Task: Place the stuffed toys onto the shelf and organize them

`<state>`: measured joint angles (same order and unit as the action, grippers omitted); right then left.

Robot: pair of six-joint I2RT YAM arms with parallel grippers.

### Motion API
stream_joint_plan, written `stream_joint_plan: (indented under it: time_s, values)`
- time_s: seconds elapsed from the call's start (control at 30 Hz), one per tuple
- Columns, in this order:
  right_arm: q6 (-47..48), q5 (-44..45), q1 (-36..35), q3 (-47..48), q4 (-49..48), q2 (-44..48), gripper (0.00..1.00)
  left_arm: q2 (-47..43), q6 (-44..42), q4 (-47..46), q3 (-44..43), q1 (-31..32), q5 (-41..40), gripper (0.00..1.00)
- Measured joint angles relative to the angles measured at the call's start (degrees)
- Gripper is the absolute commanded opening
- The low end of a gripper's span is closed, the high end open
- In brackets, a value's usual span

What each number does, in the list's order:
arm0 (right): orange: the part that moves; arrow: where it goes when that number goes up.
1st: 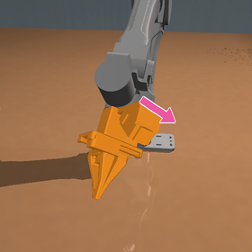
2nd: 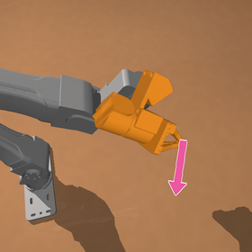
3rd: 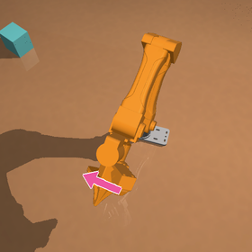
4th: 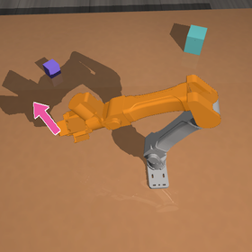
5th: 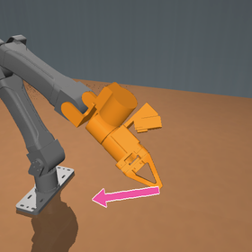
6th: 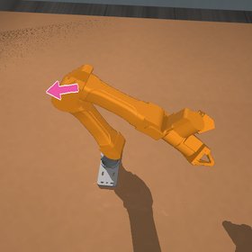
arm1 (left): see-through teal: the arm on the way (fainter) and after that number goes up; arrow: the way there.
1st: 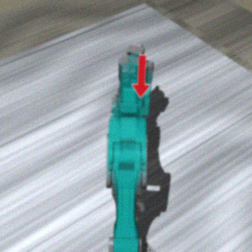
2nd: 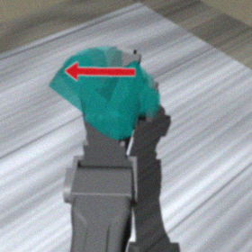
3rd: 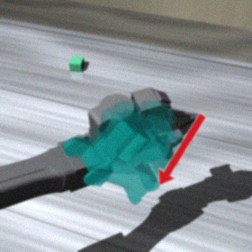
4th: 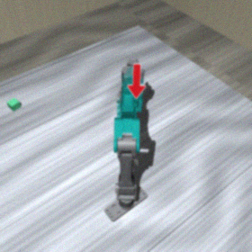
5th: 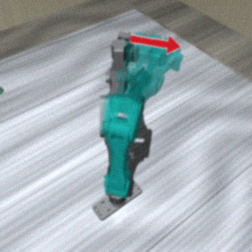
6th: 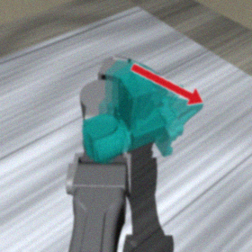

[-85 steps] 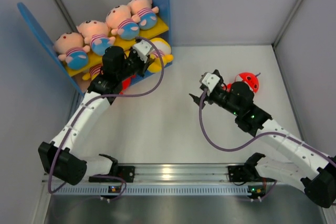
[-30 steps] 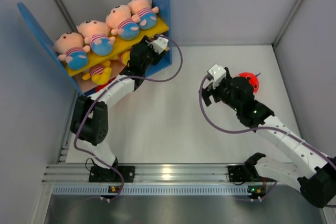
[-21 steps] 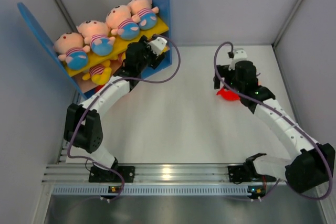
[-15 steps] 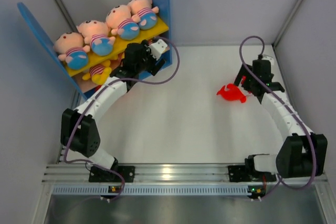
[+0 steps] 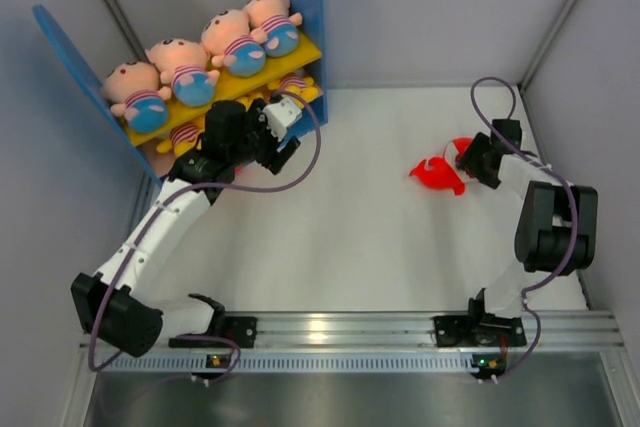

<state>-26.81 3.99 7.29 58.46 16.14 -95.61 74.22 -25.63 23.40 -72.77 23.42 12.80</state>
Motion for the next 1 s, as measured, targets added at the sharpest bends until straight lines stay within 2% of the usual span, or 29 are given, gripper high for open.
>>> stream_joint_plan:
  time_s: [0.07, 0.13, 0.2, 0.23, 0.27, 0.3, 0.33, 0.47, 0.6, 0.8, 1.0]
  values:
    - [0.11, -3.5, 0.09, 0.7, -2.95, -1.53, 0.6, -3.37, -0.17, 2.03, 3.1, 0.0, 0.7, 0.79]
    - [0.52, -7.08, 0.04, 0.72, -6.29, -1.9, 0.48, -7.82, -0.68, 3.23, 6.43, 0.0, 1.29, 0.79]
    - [1.42, -10.23, -0.15, 0.13, -9.97, -1.92, 0.34, -11.78, -1.44, 5.16, 9.99, 0.0, 1.7, 0.79]
    - [1.88, -11.3, -0.35, -0.13, -11.34, -1.92, 0.21, -14.14, -1.9, 5.92, 12.13, 0.0, 2.05, 0.79]
    - [2.6, -12.44, -0.74, -0.35, -12.59, -1.95, 0.15, -16.33, -2.32, 7.04, 13.92, 0.0, 2.51, 0.79]
    - [3.15, -13.14, -1.14, -0.28, -13.18, -1.99, 0.04, -17.94, -2.62, 7.78, 15.19, 0.0, 2.86, 0.78]
    - [3.85, -13.66, -1.7, -0.11, -13.57, -2.08, 0.0, -19.8, -2.89, 8.66, 16.55, 0.0, 3.26, 0.78]
    - [7.13, -14.95, -6.38, 3.69, -10.95, -2.73, 0.0, -24.35, -4.59, 10.16, 19.43, 0.0, 4.59, 0.75]
    - [10.27, -17.05, -16.55, 12.2, -3.5, -2.75, 0.0, -25.35, -10.05, 10.23, 21.33, 0.02, 5.68, 0.75]
    - [9.53, -19.58, -31.58, 26.93, 4.87, -2.71, 0.0, -25.33, -25.53, 10.97, 23.5, 0.9, 8.09, 0.83]
    - [4.28, -20.72, -40.59, 29.46, 7.34, -2.73, 0.0, -26.01, -40.06, 10.93, 23.5, 1.66, 11.23, 0.84]
